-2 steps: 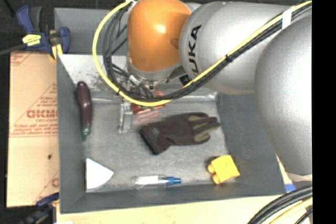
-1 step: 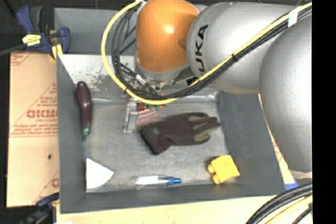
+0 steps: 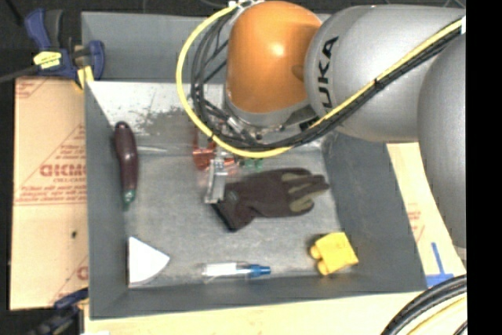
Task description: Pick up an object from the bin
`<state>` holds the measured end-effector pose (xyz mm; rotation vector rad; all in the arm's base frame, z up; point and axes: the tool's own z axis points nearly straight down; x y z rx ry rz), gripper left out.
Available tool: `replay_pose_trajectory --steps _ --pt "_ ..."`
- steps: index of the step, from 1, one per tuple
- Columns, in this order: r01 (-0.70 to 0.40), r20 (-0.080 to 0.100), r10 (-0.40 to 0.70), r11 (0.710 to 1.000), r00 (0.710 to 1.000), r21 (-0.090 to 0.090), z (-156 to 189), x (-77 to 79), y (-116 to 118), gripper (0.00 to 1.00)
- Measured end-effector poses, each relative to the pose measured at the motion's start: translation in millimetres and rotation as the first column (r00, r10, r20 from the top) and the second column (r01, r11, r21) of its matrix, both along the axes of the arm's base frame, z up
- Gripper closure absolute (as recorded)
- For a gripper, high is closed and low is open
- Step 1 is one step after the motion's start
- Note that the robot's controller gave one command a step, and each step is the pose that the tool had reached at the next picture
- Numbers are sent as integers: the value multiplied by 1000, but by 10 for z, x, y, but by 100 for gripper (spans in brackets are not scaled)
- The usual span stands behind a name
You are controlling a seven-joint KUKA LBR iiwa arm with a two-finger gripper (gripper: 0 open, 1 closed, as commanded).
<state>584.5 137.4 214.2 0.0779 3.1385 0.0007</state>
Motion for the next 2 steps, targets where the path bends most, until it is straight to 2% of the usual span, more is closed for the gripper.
replay_pose_trajectory --steps 1,2 --pt "-52 2 52 999 999 1 -55 -120 -188 0" --pt "187 3 -187 982 982 3 -316 -27 -516 0"
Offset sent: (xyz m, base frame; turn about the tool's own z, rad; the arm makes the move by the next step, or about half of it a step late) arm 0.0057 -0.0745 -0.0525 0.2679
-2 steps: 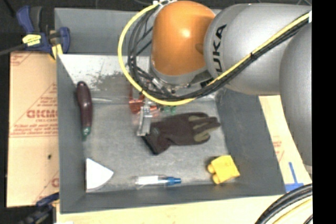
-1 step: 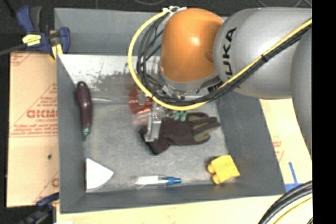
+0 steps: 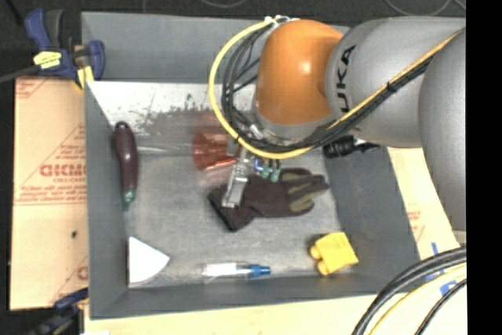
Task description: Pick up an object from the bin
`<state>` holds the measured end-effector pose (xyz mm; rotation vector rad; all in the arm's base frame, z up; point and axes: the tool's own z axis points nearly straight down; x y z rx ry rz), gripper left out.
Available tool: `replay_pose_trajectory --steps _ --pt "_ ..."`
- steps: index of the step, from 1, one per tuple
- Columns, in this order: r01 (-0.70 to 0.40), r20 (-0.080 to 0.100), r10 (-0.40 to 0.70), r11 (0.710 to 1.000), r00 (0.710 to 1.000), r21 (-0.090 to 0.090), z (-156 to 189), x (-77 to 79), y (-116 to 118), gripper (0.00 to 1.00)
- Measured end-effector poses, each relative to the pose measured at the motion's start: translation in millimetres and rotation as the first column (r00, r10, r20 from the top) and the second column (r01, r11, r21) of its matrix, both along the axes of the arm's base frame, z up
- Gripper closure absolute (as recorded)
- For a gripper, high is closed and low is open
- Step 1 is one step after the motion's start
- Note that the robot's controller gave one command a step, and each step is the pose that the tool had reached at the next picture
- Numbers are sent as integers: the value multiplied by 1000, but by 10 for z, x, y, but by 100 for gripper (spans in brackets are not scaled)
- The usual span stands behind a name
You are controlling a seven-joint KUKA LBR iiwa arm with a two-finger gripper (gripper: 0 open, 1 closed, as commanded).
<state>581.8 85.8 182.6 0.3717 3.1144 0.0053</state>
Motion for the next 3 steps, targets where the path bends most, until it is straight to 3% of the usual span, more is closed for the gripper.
replay_pose_trajectory --steps 1,2,3 --pt "-13 -1 13 1000 1000 -3 -291 33 -136 0" --pt "-241 2 241 970 970 -3 -507 -29 -276 0" --pt "15 3 -15 1000 1000 -3 -1104 136 -764 100"
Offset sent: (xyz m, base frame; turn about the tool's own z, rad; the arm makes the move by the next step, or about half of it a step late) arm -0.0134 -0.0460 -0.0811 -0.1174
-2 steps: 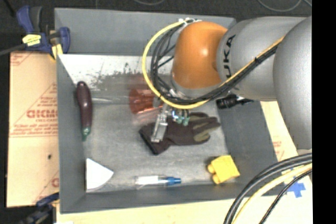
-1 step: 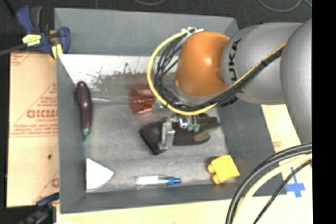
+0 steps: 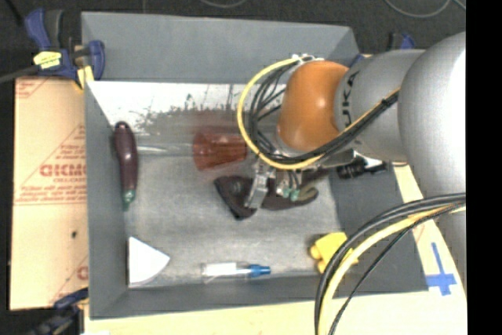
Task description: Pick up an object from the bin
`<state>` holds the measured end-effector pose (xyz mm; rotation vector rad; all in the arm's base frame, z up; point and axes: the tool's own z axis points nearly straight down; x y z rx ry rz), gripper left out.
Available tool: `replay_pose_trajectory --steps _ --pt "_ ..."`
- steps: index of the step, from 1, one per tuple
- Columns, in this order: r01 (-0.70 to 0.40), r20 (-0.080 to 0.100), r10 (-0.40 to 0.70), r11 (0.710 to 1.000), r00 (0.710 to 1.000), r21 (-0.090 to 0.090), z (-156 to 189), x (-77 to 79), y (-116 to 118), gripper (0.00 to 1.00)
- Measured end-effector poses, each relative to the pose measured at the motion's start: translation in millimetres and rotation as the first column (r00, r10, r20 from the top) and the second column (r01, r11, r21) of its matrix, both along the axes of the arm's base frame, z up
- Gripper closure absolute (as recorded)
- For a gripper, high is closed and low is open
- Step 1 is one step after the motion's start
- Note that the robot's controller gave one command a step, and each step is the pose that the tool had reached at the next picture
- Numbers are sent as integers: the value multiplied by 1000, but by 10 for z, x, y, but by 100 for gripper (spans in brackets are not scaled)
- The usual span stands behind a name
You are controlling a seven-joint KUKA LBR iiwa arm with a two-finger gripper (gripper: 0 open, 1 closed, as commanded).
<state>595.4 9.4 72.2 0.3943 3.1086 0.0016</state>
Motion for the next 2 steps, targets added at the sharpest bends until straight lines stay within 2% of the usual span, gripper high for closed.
replay_pose_trajectory --steps 1,2 --pt "1 0 -1 1000 1000 0 0 0 0 100" --pt "-9 3 9 1000 1000 1 1161 -63 -140 100"
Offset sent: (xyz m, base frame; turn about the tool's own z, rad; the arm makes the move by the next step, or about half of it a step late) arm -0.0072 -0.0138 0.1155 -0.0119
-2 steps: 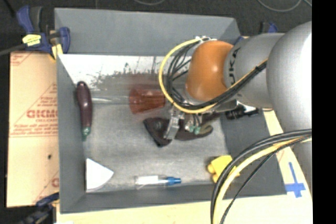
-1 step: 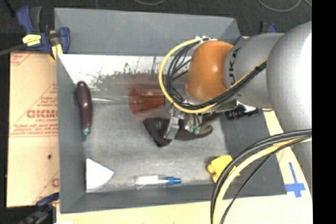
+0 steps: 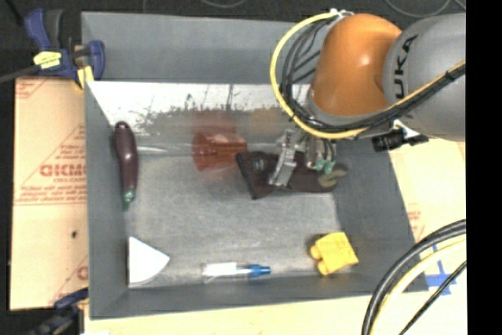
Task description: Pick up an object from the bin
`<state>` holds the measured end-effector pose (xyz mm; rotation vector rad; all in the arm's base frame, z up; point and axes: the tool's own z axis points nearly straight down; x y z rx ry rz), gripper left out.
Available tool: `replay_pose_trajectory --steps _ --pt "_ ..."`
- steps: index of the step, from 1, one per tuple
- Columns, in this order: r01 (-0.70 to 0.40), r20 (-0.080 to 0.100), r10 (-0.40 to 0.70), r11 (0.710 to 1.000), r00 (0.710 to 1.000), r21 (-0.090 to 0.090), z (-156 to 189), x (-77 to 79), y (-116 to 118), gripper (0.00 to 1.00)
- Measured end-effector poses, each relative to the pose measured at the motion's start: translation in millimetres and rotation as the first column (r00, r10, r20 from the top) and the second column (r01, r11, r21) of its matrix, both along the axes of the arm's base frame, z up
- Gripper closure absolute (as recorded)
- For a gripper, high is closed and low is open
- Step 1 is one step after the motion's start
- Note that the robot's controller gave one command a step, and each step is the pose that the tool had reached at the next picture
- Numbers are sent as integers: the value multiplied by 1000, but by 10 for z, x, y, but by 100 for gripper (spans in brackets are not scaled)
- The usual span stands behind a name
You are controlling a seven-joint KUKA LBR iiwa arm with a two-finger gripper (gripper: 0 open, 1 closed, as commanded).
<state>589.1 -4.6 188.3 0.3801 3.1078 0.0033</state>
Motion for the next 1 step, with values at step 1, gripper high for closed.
replay_pose_trajectory --steps 1 --pt "1 0 -1 1000 1000 0 0 0 -1 100"
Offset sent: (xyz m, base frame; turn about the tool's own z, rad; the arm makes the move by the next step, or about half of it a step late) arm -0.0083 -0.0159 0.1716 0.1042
